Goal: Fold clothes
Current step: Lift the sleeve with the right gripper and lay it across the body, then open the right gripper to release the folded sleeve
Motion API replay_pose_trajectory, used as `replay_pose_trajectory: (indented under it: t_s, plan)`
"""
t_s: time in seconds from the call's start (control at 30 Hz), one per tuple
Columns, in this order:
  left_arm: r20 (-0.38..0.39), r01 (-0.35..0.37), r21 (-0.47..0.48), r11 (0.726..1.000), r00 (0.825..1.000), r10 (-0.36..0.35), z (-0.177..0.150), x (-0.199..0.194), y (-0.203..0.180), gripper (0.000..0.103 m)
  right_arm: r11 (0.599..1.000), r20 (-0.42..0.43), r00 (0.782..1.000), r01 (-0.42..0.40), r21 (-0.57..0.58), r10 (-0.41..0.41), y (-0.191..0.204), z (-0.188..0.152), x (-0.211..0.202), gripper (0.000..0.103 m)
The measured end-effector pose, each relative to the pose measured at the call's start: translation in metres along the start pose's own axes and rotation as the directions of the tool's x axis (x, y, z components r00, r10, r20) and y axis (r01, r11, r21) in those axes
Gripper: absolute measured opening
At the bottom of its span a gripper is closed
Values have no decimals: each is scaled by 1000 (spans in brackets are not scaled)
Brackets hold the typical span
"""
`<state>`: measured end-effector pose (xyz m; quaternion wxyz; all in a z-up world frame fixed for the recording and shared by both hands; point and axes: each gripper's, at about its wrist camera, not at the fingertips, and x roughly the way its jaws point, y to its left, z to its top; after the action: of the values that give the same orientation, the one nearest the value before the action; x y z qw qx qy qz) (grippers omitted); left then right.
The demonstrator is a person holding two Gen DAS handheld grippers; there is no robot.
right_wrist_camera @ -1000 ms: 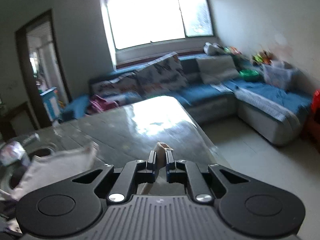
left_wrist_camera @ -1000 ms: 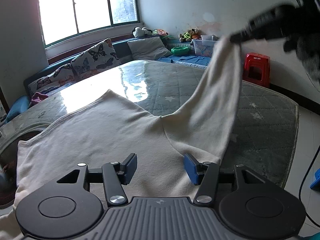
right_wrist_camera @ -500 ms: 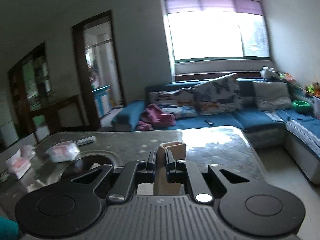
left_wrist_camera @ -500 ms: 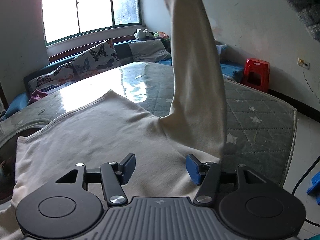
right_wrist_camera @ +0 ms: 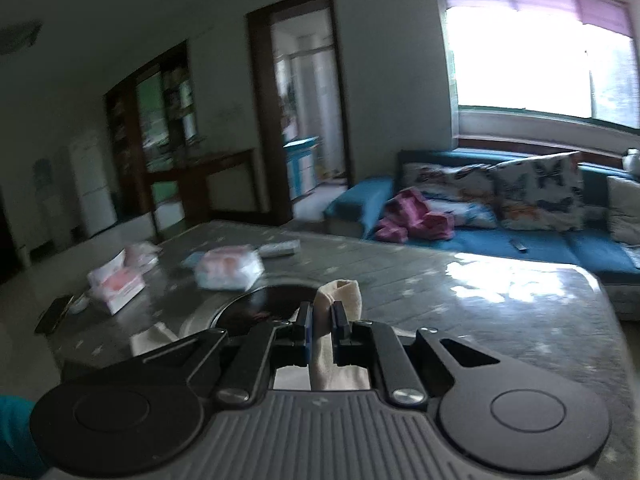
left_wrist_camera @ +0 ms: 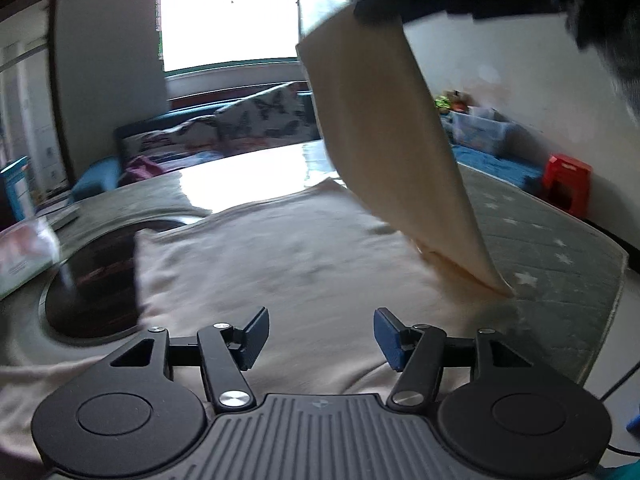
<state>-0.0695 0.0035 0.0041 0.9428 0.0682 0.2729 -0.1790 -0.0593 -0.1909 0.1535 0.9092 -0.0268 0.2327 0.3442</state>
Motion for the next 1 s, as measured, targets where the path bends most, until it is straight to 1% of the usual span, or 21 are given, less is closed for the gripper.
replay_pose_trajectory:
  t_s: [0.1,0.2,0.33,0.47,0.53,0.6,0.63,0.7,0.8,0.9,1.0]
  plan:
    - [-9,-35,-36,999,999,35,-7,-8,13,63,999,-58,997,-49,-25,47,13,-7,24,8]
    - [-22,-69,-69,995,997,67,-14,-14,24,63,995,-119,989,-94,-43,89,25,-18,48,8]
    - [-23,-91,-116,989,996,89,-20,-22,35,63,986,-200,969,-158,-51,145,41,-35,73,8]
    - [-29,-107,-138,985,994,103,-23,-25,42,64,974,-257,946,-219,-60,197,55,-46,87,11]
    - [-34,-112,-147,983,994,108,-25,-26,44,64,971,-266,942,-231,-66,206,57,-48,87,13]
    - [-39,-118,-152,981,993,113,-27,-26,46,64,970,-265,942,-232,-77,205,58,-48,84,17]
    - [-42,-121,-153,981,992,116,-28,-27,47,64,969,-264,943,-233,-82,204,59,-48,83,18]
    - [-41,-124,-156,980,992,119,-28,-27,48,64,974,-262,947,-213,-81,186,54,-48,80,20]
    - [-33,-124,-157,980,992,120,-27,-28,49,64,987,-275,954,-143,-69,119,31,-56,67,21]
    - [-20,-121,-150,981,993,119,-26,-31,48,64,996,-302,951,-75,-43,59,8,-68,58,21]
    - [-15,-120,-146,982,993,119,-26,-34,48,64,999,-321,947,-26,-21,18,-7,-85,45,22]
